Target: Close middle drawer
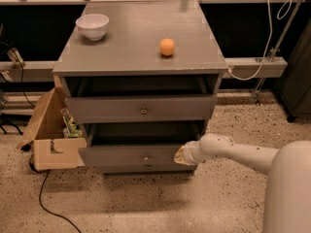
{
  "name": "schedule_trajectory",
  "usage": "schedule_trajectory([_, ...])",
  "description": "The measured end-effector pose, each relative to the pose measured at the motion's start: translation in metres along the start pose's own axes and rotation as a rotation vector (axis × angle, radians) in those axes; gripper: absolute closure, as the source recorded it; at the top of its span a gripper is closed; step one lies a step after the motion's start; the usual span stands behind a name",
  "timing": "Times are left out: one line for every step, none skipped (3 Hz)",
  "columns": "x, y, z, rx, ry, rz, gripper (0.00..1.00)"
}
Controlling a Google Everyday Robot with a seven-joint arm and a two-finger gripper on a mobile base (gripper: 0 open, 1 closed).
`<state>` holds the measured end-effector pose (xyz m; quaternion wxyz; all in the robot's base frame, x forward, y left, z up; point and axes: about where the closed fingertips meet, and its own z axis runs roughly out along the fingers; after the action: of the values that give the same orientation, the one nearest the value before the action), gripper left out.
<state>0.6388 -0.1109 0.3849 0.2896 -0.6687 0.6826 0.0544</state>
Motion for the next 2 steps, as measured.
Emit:
schedule_trajectory([0.004,-0.015,0.008,0.054,-0.010,0.017,1.00])
schedule_trajectory([0.007,-0.027,0.013,0.081,-0.018,0.033,1.00])
